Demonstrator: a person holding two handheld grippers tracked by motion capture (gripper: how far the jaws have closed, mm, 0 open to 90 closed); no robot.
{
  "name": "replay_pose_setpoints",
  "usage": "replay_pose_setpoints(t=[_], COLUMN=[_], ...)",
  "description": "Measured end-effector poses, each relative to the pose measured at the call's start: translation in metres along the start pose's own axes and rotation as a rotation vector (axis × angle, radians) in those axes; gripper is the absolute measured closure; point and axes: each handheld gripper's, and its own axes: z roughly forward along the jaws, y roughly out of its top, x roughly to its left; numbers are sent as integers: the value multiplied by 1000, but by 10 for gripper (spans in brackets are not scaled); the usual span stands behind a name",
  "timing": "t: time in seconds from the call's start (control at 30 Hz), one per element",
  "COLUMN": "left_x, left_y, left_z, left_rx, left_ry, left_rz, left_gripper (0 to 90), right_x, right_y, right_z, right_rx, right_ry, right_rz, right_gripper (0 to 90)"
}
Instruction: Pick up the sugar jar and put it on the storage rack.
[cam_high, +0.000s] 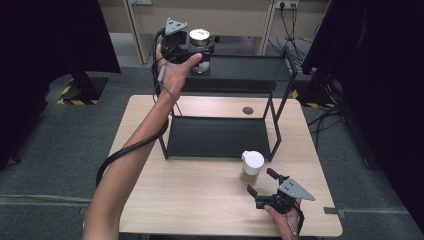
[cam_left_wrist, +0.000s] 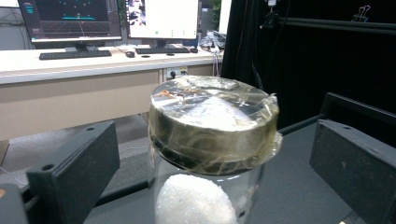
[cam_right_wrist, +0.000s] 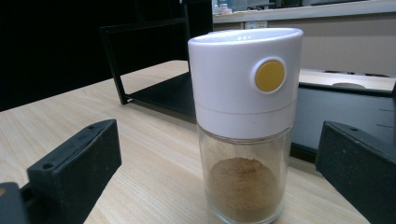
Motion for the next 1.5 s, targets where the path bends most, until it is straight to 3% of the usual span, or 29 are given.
replay_pose_setpoints(t=[0.33, 0.77, 0.9, 1.5], left_x=[1, -3, -8, -14], left_y=[-11, -34, -42, -80], left_z=[-13, -37, -44, -67], left_rx=[-18, -36, -46, -82], left_ry=[-19, -93, -107, -246], left_rz=[-5, -5, 26, 12], left_gripper=[0, 1, 1, 2], right_x=[0, 0, 1, -1], right_y=[0, 0, 0, -1], right_z=[0, 0, 0, 0], right_rx=[1, 2, 1, -4], right_ry=[-1, -2, -1, 0], right_rz=[-1, 0, 0, 11], right_gripper=[5, 6, 6, 6])
